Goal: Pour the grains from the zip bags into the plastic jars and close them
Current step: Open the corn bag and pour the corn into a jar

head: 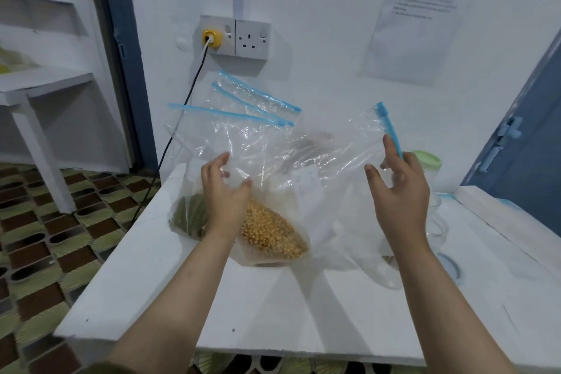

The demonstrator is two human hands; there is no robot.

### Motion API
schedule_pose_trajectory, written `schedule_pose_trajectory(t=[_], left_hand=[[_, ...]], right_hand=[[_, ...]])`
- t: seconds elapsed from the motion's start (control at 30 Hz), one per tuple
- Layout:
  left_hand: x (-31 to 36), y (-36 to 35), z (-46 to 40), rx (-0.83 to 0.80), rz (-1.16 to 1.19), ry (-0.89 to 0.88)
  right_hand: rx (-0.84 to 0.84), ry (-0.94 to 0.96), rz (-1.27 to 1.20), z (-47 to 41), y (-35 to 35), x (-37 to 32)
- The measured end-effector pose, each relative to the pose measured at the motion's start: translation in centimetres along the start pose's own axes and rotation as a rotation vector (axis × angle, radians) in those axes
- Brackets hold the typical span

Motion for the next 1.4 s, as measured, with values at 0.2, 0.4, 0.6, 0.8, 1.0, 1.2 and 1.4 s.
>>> schedule_pose_trajectory(t=[0.2, 0.4, 0.6, 0.8, 1.0, 1.2, 1.4], left_hand=[[3.9, -1.8, -4.1, 0.017, 0.019, -0.091], [8.3, -4.5, -6.9, 0.012, 0.034, -0.173], [11.5, -7.5, -8.0, -0.007, 0.003, -0.305], [13.0, -9.3, -8.3, 0.027, 0.016, -0.37], [14.2, -10.5, -8.8, 0.025, 0.0, -0.409], [15.5, -11.1, -8.5, 0.012, -0.007, -0.493], [16.4, -11.0, -9.0, 0.025, -0.009, -0.502]], right_hand=[[-0.017, -0.058, -0.109, -3.6, 0.9, -0.8], [-0.013, -0.073, -0.128, -6.2, 2.7, 0.3], [0.013, -0.104, -0.172, -7.3, 4.9, 2.2], [-0.031, -0.146, -0.243, -7.5, 6.0, 4.2], [-0.051, -0.159, -0.257, -7.8, 6.6, 5.5], [-0.024, -0.164, -0.307, -7.5, 7.1, 5.9], [0.002, -0.126, -0.339, -8.0, 7.4, 5.3]])
Point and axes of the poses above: each hand's wrist, its own z-axis away from the middle knuckle, its own y-axis out of the back of the hand, x = y × z, the point moved 2 cm from there along -z, towards the middle knuckle, and after that the axes turned 4 degrees about y, right-handed, at the moved point
